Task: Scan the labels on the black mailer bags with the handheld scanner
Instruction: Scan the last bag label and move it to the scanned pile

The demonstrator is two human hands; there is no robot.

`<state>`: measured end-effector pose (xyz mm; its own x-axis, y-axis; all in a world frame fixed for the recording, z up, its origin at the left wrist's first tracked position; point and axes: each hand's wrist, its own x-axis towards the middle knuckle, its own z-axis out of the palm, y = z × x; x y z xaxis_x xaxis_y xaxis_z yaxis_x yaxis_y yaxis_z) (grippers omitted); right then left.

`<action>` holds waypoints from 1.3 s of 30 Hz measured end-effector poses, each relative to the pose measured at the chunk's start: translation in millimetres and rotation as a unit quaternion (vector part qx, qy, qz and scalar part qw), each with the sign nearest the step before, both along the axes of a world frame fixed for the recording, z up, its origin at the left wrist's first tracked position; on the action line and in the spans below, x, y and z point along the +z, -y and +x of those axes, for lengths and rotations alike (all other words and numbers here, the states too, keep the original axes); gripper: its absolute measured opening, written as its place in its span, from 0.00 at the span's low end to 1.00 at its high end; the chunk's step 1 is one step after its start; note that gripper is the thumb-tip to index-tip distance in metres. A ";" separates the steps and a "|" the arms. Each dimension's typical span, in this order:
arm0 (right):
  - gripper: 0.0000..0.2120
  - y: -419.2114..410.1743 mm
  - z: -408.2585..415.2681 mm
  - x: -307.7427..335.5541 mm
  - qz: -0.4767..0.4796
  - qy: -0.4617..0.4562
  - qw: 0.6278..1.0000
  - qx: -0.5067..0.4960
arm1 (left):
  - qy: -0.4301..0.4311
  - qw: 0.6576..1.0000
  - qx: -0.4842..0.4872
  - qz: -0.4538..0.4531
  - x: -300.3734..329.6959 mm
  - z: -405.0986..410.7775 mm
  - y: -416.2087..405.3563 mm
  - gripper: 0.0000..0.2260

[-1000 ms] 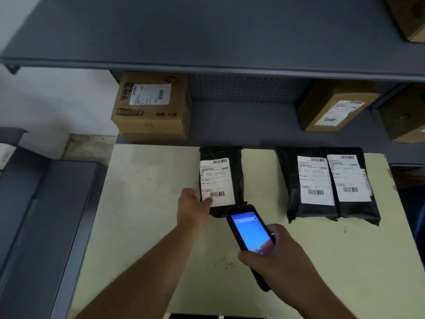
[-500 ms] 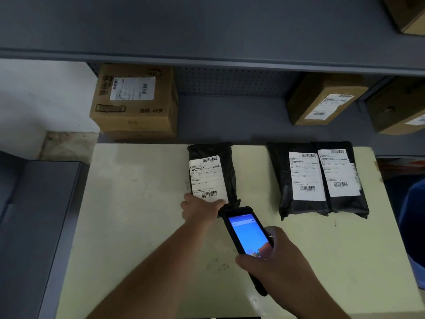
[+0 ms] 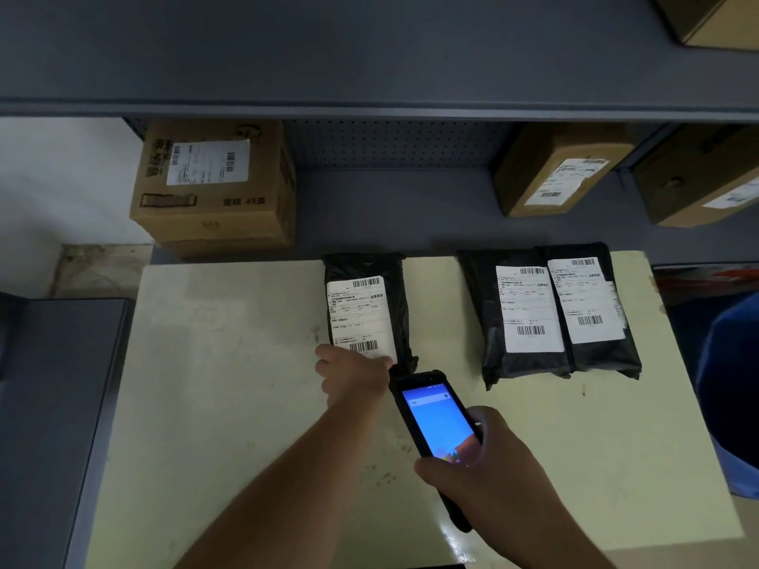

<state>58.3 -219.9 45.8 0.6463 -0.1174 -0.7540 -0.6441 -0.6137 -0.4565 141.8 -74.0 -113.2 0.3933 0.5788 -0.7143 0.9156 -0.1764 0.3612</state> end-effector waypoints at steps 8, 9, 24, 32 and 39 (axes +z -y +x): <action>0.29 8.3 -4.3 3.7 -0.007 -0.009 1.000 0.000 | 0.072 0.996 0.038 -0.048 2.1 -4.5 -1.1 0.37; 0.29 8.7 -5.1 4.4 -0.007 -0.012 1.000 -0.001 | 0.078 0.994 0.050 -0.060 0.8 -6.8 -3.6 0.35; 0.27 -2.2 -12.4 13.3 -0.012 -0.018 0.999 0.036 | 0.124 0.959 0.108 -0.230 -2.0 -43.3 -47.3 0.23; 0.20 -15.2 -13.4 17.7 0.011 -0.044 0.998 0.052 | 0.179 0.945 0.107 -0.252 1.3 -72.4 -61.6 0.24; 0.24 -32.7 -15.6 22.8 0.001 -0.068 0.994 0.080 | 0.223 0.932 0.117 -0.259 5.5 -85.5 -73.7 0.21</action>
<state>42.8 -187.2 68.5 0.5486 -0.0201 -0.8359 -0.5944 -0.7124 -0.3730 56.3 -0.3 -107.7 0.6244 0.3080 -0.7178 0.6459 0.3132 0.6963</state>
